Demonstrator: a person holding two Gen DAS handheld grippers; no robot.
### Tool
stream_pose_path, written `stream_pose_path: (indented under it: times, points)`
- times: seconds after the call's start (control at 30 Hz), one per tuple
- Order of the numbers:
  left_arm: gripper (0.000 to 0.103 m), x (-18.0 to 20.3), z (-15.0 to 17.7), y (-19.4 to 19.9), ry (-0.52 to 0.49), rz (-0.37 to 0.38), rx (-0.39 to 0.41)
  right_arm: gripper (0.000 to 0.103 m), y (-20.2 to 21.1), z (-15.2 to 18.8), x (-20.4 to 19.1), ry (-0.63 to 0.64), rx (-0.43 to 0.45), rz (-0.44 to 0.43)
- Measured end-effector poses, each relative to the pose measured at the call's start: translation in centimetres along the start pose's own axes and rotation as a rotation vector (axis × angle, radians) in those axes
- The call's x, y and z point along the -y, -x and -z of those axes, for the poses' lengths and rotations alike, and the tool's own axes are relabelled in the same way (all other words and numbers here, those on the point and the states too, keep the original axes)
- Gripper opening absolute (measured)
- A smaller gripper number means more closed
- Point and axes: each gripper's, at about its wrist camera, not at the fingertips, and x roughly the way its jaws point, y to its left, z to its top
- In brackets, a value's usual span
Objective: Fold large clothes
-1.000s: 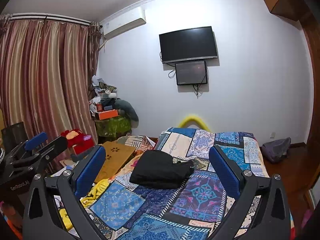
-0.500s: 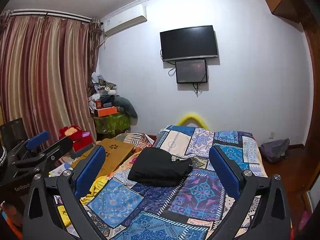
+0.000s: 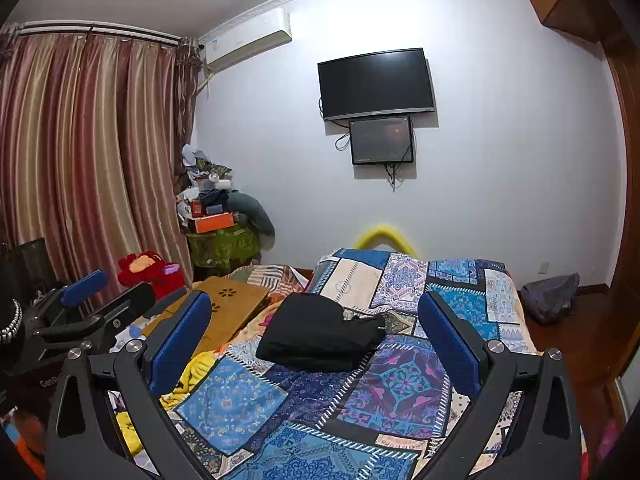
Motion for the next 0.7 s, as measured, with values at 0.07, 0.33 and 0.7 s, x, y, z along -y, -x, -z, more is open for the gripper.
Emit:
stream_pose_path:
  times: [0.07,0.33,0.7]
  points:
    - [0.102,-0.04,0.05,-0.14,-0.002,-0.003,-0.005,0.103,0.00,0.01,0.00,-0.002,0.001,0.002]
    - [0.102,-0.39,0.13,-0.38,0.015,0.028,-0.022,0.103,-0.06,0.09,-0.11,-0.002,0.001,0.009]
    - [0.102,-0.46,0.17,-0.50,0.023,0.054,-0.029,0.103,-0.19,0.09,-0.13,-0.007,0.002,0.012]
